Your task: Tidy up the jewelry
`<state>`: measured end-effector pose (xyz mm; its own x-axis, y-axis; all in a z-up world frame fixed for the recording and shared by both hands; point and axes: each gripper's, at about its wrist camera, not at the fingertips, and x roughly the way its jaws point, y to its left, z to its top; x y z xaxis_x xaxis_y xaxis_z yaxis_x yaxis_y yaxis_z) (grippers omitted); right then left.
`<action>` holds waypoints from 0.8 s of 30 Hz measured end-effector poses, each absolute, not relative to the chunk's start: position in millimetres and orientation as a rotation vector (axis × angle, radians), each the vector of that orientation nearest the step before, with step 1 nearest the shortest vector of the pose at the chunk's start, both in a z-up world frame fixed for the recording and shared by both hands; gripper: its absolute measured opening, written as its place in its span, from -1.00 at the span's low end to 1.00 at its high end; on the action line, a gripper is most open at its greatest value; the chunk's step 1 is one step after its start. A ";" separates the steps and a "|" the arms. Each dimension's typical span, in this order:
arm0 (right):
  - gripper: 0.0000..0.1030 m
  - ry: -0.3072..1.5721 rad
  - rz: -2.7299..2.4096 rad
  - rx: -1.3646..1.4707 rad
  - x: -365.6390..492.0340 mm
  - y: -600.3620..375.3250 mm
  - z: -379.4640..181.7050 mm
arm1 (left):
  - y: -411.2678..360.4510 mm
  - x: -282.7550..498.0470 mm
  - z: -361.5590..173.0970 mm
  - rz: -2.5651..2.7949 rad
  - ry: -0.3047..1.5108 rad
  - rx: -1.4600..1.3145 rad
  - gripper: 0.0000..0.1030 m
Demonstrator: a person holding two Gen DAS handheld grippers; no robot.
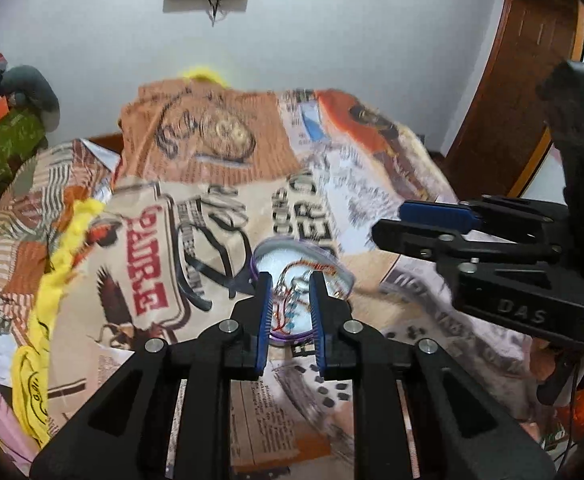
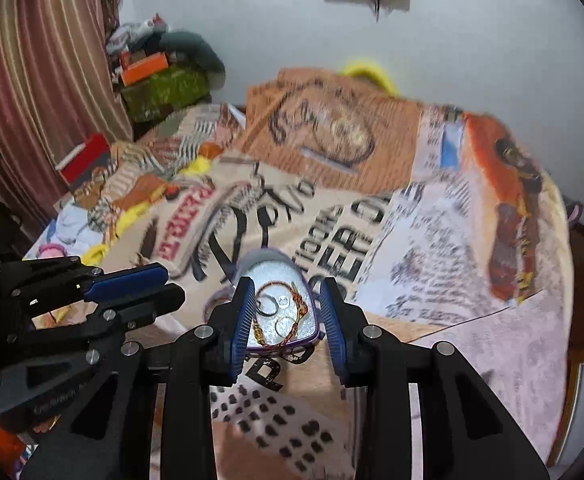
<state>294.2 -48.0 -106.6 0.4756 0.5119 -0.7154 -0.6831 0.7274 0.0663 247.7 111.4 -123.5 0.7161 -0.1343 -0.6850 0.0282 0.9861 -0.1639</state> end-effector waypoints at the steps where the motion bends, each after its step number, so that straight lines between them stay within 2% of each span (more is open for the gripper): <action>1: -0.41 0.755 0.735 -0.234 286.4 -52.5 -95.7 | 110.0 240.5 -111.8 -0.089 0.741 -0.143 -0.67; 9: -0.41 0.454 0.721 -0.109 207.6 -100.7 -7.0 | 95.5 171.3 -24.1 -0.074 0.494 -0.102 -0.65; 10: -0.40 0.409 0.715 -0.098 195.2 -105.9 2.6 | 92.8 160.1 -13.9 -0.069 0.455 -0.094 -0.61; 12: -0.40 0.322 0.703 -0.076 170.4 -117.6 19.0 | 88.2 133.9 6.7 -0.062 0.368 -0.088 -0.34; 15: -0.38 0.200 0.673 -0.056 132.9 -130.4 34.9 | 82.1 101.3 25.7 -0.051 0.265 -0.083 -0.21; 16: -0.28 0.163 0.661 -0.051 120.6 -134.1 38.0 | 80.2 93.6 29.3 -0.049 0.244 -0.080 -0.16; 17: -0.20 0.140 0.654 -0.047 113.2 -136.5 39.6 | 78.1 84.1 33.1 -0.047 0.220 -0.077 -0.02; 18: -0.04 0.111 0.642 -0.041 102.8 -139.0 40.9 | 76.5 76.0 35.0 -0.042 0.201 -0.078 0.15; 19: 0.13 0.093 0.633 -0.036 97.0 -140.6 41.1 | 75.6 70.7 35.5 -0.036 0.189 -0.080 0.21; 20: 0.22 0.067 0.615 -0.027 87.4 -142.9 40.8 | 74.6 63.9 36.1 -0.027 0.174 -0.084 0.32; 22: 0.59 0.037 0.584 -0.023 79.5 -145.1 39.0 | 73.8 54.3 35.0 0.001 0.156 -0.088 0.48; 24: 0.79 0.017 0.547 -0.018 73.6 -145.6 37.4 | 73.9 48.0 31.9 0.022 0.147 -0.092 0.81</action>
<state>73.6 -145.6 37.4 0.8537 0.5203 -0.0207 -0.5206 0.8537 -0.0123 48.0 73.9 31.9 0.9890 0.0154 -0.1472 -0.0288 0.9956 -0.0896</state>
